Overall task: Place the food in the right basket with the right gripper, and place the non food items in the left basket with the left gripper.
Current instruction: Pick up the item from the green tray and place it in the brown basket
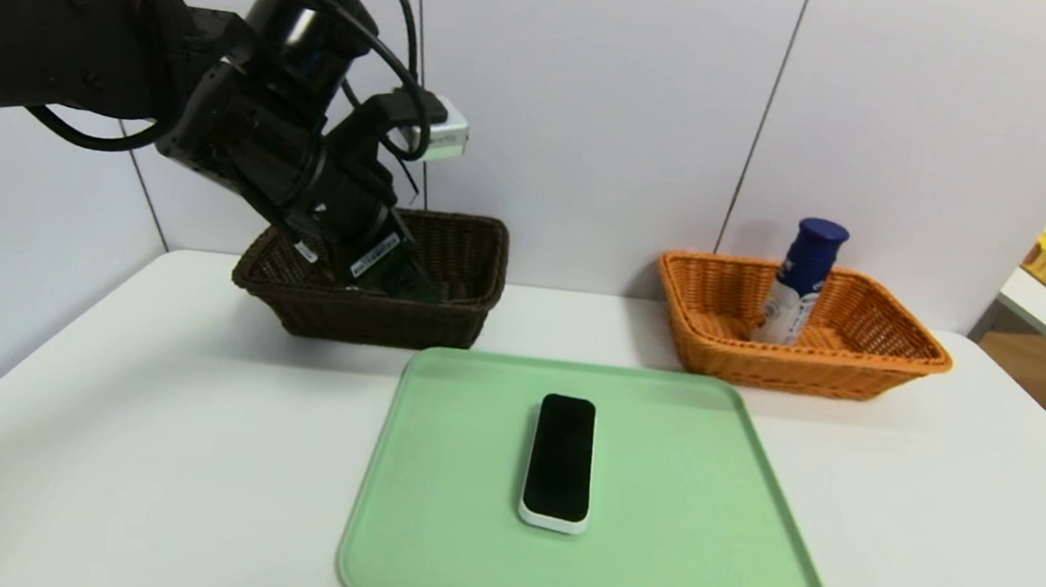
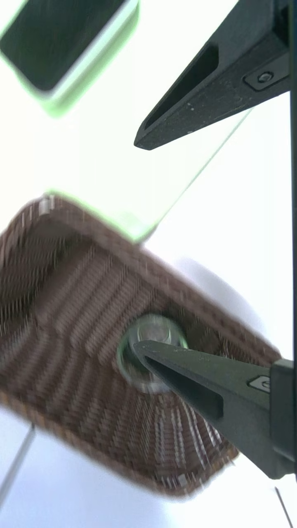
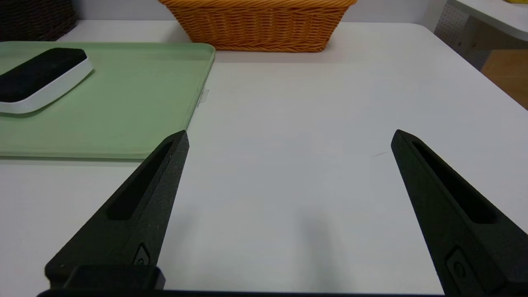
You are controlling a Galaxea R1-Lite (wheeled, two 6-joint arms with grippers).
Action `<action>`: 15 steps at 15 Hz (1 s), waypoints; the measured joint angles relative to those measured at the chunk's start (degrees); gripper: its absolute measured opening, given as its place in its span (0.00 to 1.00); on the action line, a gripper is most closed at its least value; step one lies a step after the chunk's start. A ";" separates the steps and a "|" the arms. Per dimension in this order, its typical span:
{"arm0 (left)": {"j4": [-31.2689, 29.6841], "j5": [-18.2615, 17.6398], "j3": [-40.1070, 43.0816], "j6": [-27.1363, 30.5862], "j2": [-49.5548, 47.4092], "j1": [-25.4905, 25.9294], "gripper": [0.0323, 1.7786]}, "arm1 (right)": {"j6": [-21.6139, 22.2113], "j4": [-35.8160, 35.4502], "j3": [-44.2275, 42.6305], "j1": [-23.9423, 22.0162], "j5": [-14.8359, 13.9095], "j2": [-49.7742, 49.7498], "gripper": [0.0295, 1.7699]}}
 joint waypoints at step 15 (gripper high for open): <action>-0.22 26.03 2.67 -46.54 3.00 -26.01 0.95 | 0.00 0.00 0.02 0.00 -0.02 0.00 0.96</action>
